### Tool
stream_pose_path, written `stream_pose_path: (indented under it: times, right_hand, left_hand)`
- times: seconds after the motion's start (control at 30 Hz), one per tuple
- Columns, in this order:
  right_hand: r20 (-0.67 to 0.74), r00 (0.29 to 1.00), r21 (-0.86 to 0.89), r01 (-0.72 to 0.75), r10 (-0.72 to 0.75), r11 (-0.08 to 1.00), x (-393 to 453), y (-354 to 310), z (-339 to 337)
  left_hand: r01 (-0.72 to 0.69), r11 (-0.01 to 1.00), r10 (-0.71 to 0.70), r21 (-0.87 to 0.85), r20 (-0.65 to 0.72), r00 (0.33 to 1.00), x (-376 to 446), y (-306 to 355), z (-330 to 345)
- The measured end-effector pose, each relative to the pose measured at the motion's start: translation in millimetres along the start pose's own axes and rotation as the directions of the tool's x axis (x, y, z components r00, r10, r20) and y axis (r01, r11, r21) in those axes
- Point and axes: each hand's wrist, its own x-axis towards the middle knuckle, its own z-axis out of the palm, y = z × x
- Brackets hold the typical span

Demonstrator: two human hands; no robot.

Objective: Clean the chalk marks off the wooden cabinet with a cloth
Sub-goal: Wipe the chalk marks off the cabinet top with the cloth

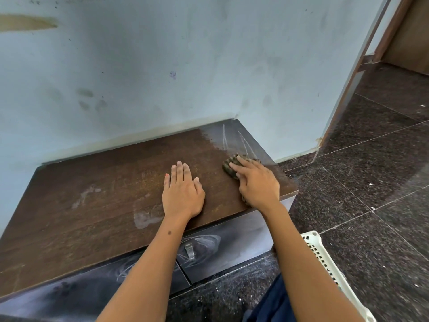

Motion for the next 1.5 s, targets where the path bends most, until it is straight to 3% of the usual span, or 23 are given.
stream_pose_path:
  times: [0.3, 0.63, 0.77, 0.93, 1.2, 1.5]
  right_hand:
    - [0.059, 0.995, -0.026, 0.077, -0.075, 0.997, 89.6, -4.3, 10.3]
    - [-0.096, 0.991, 0.025, -0.086, 0.088, 0.996, -7.9, -10.4, 6.4]
    - [-0.052, 0.998, 0.010, -0.025, 0.026, 1.000, 20.4, -10.1, 9.4]
    - [-0.015, 0.997, -0.019, 0.072, -0.073, 0.997, 90.4, -15.1, 23.5]
    - [0.029, 0.997, -0.012, 0.071, -0.070, 0.997, 175.6, -34.0, 37.5]
    - [-0.024, 0.998, -0.024, 0.052, -0.052, 0.998, 140.6, -38.7, 43.9]
  left_hand:
    - [0.000, 1.000, 0.000, 0.008, 0.010, 1.000, 0.0, 1.7, -3.9]
    - [-0.033, 0.998, 0.033, 0.050, 0.004, 0.999, 2.1, 11.6, -7.2]
    - [-0.040, 0.999, 0.040, -0.001, 0.046, 0.998, 12.8, 19.9, -1.2]
    - [-0.051, 0.999, 0.052, 0.019, -0.009, 0.999, 13.8, 18.1, 8.5]
    - [-0.066, 0.997, 0.067, 0.029, -0.007, 0.998, 14.4, 16.7, 7.5]
    - [-0.054, 0.999, 0.054, -0.002, 0.030, 0.998, 14.3, 18.1, 3.3]
